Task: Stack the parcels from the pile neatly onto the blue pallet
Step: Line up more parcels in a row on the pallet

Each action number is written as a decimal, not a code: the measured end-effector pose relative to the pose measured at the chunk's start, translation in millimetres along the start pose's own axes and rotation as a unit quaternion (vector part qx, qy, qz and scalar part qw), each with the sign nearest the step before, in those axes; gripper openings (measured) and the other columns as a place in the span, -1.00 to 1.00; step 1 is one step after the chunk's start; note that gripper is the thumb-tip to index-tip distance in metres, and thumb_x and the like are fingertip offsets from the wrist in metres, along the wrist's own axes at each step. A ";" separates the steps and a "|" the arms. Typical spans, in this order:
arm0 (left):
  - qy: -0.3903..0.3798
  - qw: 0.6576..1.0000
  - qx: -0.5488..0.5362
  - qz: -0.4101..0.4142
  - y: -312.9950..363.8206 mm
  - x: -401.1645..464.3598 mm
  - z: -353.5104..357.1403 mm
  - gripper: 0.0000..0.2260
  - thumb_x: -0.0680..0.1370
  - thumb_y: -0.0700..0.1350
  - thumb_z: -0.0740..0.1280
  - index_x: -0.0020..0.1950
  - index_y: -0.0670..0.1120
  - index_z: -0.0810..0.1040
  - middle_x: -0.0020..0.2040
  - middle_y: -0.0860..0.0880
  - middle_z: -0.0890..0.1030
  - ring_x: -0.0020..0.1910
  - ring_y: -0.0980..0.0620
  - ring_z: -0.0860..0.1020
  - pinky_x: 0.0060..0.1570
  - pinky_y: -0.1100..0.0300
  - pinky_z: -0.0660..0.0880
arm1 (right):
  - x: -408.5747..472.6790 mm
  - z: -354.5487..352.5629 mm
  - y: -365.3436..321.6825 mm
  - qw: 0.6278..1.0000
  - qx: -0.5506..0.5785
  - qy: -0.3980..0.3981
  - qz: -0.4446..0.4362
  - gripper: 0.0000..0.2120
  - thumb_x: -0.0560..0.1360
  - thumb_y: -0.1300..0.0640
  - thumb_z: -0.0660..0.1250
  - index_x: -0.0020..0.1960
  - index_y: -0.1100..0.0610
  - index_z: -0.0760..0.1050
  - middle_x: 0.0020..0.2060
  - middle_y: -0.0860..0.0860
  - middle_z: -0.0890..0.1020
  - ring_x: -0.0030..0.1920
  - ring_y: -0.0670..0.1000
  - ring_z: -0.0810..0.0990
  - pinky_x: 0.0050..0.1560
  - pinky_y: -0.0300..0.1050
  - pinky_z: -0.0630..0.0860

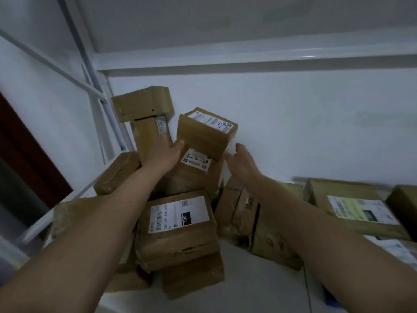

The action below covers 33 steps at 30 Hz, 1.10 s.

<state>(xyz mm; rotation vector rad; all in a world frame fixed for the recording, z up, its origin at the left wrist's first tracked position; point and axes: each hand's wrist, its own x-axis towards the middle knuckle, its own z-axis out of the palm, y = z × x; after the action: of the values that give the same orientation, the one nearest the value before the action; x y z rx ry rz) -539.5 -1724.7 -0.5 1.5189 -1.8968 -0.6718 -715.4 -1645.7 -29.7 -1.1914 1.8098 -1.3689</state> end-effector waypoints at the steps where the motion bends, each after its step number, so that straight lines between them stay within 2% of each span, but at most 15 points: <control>1: -0.002 1.000 -0.022 -0.002 1.7 8.6 1.6 -0.48 0.60 0.13 0.17 0.52 0.00 0.18 0.48 -0.07 0.33 0.39 -0.12 0.36 0.32 0.00 0.31 | 1.7 0.0 -3.0 1.000 0.014 0.003 -0.002 -0.73 0.58 0.19 0.17 0.27 0.12 0.37 -0.10 -0.04 0.45 -0.32 -0.26 0.37 -0.49 -0.42 0.33; 3: 0.006 0.998 -0.055 -0.008 4.2 24.8 7.0 -0.48 0.62 0.09 0.18 0.54 0.00 0.14 0.49 -0.09 0.30 0.40 -0.14 0.34 0.25 0.04 0.30 | 5.5 1.7 -7.8 0.999 0.036 -0.003 0.008 -0.60 0.59 0.20 0.16 0.41 0.16 0.23 0.00 -0.02 0.48 -0.21 -0.22 0.41 -0.46 -0.46 0.32; 4: 0.010 0.998 -0.061 -0.013 4.8 32.1 9.9 -0.47 0.62 0.09 0.17 0.55 0.02 0.11 0.50 -0.09 0.27 0.41 -0.14 0.33 0.23 0.04 0.31 | 6.8 2.5 -9.3 0.999 0.045 -0.008 0.021 -0.54 0.59 0.20 0.15 0.46 0.17 0.14 0.13 0.04 0.48 -0.11 -0.16 0.41 -0.45 -0.48 0.31; 6: 0.016 0.997 -0.067 -0.019 3.6 45.0 14.6 -0.45 0.62 0.08 0.17 0.56 0.07 0.04 0.52 -0.07 0.23 0.40 -0.15 0.33 0.12 0.08 0.31 | 9.4 4.9 -10.3 0.997 0.060 -0.012 0.040 -0.49 0.60 0.19 0.14 0.49 0.17 0.03 0.33 0.13 0.39 0.03 -0.11 0.34 -0.41 -0.54 0.34; 7: 0.012 0.997 -0.079 -0.021 2.8 51.0 16.6 -0.45 0.62 0.06 0.16 0.56 0.10 0.01 0.52 -0.07 0.23 0.38 -0.15 0.35 0.07 0.09 0.31 | 9.2 6.0 -11.7 0.997 0.061 -0.011 0.047 -0.48 0.61 0.19 0.14 0.50 0.17 0.01 0.36 0.14 0.36 0.07 -0.09 0.34 -0.28 -0.54 0.37; 9: -0.010 0.994 -0.107 -0.028 2.6 62.6 18.7 -0.45 0.62 -0.03 0.13 0.56 0.14 -0.02 0.51 -0.10 0.24 0.35 -0.17 0.37 0.11 0.06 0.35 | 11.3 7.2 -12.2 0.997 0.060 -0.003 0.056 -0.45 0.61 0.17 0.14 0.51 0.16 -0.02 0.40 0.14 0.32 0.21 -0.02 0.37 0.00 -0.35 0.31; 11: -0.039 0.992 -0.115 -0.033 3.7 70.6 20.6 -0.46 0.59 -0.08 0.11 0.55 0.16 0.03 0.46 -0.12 0.30 0.28 -0.19 0.42 0.17 -0.04 0.42 | 11.8 7.9 -13.4 0.996 0.065 0.004 0.059 -0.44 0.61 0.18 0.14 0.52 0.18 -0.03 0.43 0.14 0.29 0.30 0.01 0.35 0.07 -0.24 0.27; 13: -0.075 0.989 -0.128 -0.026 5.3 71.6 23.7 -0.49 0.56 -0.10 0.09 0.51 0.15 0.17 0.32 -0.11 0.44 0.05 -0.09 0.51 -0.11 0.02 0.48 | 11.2 9.2 -14.3 0.996 0.069 0.007 0.054 -0.46 0.59 0.23 0.14 0.51 0.16 0.02 0.41 0.13 0.33 0.33 0.03 0.35 0.12 -0.22 0.29; 15: -0.093 0.986 -0.139 0.001 6.7 70.0 28.1 -0.52 0.54 -0.13 0.09 0.46 0.11 0.28 0.19 -0.08 0.51 -0.11 0.01 0.50 -0.30 0.13 0.38 | 9.2 10.0 -14.0 0.996 0.071 0.016 0.052 -0.44 0.57 0.25 0.16 0.52 0.15 0.06 0.38 0.13 0.37 0.34 0.09 0.38 0.19 -0.14 0.36; 18: -0.064 0.985 -0.157 0.029 14.8 63.2 32.5 -0.54 0.53 -0.10 0.14 0.44 0.05 0.30 0.12 -0.01 0.48 -0.08 0.01 0.47 -0.32 0.18 0.29 | 1.0 6.7 -15.5 0.995 0.076 0.046 0.041 -0.45 0.57 0.27 0.16 0.51 0.14 0.08 0.37 0.13 0.38 0.33 0.11 0.39 0.27 -0.05 0.38; 21: -0.048 0.979 -0.190 0.063 29.6 46.3 35.5 -0.65 0.53 -0.05 0.18 0.31 -0.01 0.32 0.06 0.01 0.47 -0.11 0.06 0.46 -0.30 0.20 0.30 | -12.4 -4.5 -19.9 0.991 0.086 0.095 0.026 -0.48 0.58 0.25 0.15 0.51 0.13 0.08 0.35 0.10 0.39 0.24 0.02 0.40 0.19 -0.15 0.35; 24: -0.062 0.975 -0.193 0.088 49.0 23.1 40.3 -0.74 0.51 0.06 0.19 0.15 0.04 0.26 -0.08 0.07 0.45 -0.15 0.08 0.48 -0.28 0.14 0.38 | -27.8 -21.6 -23.0 0.986 0.080 0.149 0.012 -0.50 0.60 0.20 0.13 0.50 0.09 0.07 0.34 0.07 0.39 0.13 -0.07 0.36 0.13 -0.21 0.30; 27: -0.085 0.964 -0.229 0.105 69.1 -1.4 49.7 -0.76 0.58 0.02 0.21 0.14 -0.01 0.22 -0.10 0.09 0.43 -0.18 0.13 0.47 -0.35 0.27 0.33 | -43.5 -41.9 -20.5 0.978 0.077 0.195 0.002 -0.51 0.60 0.18 0.13 0.49 0.08 0.09 0.32 0.05 0.41 0.12 -0.08 0.37 0.11 -0.22 0.29; 29: -0.100 0.954 -0.256 0.118 78.5 -17.2 57.2 -0.76 0.58 -0.01 0.23 0.14 -0.05 0.23 -0.09 0.08 0.44 -0.15 0.15 0.47 -0.31 0.29 0.35 | -54.0 -55.8 -15.2 0.974 0.067 0.218 0.005 -0.52 0.60 0.16 0.12 0.49 0.06 0.10 0.31 0.03 0.42 0.11 -0.06 0.38 0.09 -0.20 0.30; 33: -0.121 0.948 -0.260 0.135 89.5 -45.2 77.9 -0.72 0.55 0.02 0.25 0.12 -0.10 0.28 -0.07 0.02 0.46 -0.10 0.10 0.49 -0.15 0.12 0.50 | -73.6 -85.0 1.6 0.967 0.052 0.247 0.017 -0.53 0.60 0.13 0.12 0.49 0.06 0.12 0.29 0.04 0.43 0.13 -0.02 0.41 0.14 -0.11 0.37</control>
<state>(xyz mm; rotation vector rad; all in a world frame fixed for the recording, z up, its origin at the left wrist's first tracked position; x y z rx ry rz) -649.0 -1660.4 3.5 0.8588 -1.8539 -1.1586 -755.1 -1542.4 -9.7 -0.8018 2.0392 -1.8363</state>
